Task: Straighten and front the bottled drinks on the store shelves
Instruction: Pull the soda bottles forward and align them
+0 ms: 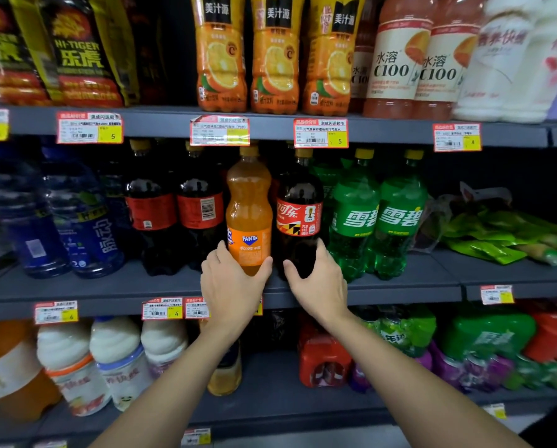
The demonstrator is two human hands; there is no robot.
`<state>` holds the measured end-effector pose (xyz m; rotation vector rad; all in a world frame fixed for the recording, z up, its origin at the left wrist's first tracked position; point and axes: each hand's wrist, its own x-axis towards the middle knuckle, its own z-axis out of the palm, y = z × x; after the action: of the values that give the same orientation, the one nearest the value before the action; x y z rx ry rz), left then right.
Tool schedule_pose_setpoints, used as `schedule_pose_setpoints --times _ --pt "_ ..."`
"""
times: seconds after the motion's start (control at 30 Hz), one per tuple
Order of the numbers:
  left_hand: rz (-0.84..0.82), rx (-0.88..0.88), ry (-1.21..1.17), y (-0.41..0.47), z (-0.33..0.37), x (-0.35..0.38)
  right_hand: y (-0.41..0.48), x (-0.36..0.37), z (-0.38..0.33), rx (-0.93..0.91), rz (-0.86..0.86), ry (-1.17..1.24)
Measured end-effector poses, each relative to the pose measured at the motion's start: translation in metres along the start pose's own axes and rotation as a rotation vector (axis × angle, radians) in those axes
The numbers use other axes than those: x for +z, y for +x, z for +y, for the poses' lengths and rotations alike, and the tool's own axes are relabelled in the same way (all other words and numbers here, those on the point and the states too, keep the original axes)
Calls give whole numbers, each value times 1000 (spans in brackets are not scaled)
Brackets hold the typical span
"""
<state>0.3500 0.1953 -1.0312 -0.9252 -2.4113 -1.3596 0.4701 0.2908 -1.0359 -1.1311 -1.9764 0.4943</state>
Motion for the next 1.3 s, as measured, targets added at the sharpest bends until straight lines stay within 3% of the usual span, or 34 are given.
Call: schedule_pose_setpoints --times 0.23,0.5,0.7,0.93,1.07,1.3 --pt "-28 35 -79 -2 -9 0 -8 16 -5 68 128 -60" --pt "-26 -21 -59 -9 -4 7 -3 -6 8 -74 -11 -78" --pt "-39 -27 -157 -7 -8 4 -12 2 -7 -43 159 -198" --pt "-15 -67 -102 -8 -6 6 -14 11 -6 -12 136 28" --pt "-4 17 -60 -9 -12 4 -18 11 -6 -47 138 -23" --pt "-4 18 -93 -4 -15 5 -20 26 -27 113 308 -58"
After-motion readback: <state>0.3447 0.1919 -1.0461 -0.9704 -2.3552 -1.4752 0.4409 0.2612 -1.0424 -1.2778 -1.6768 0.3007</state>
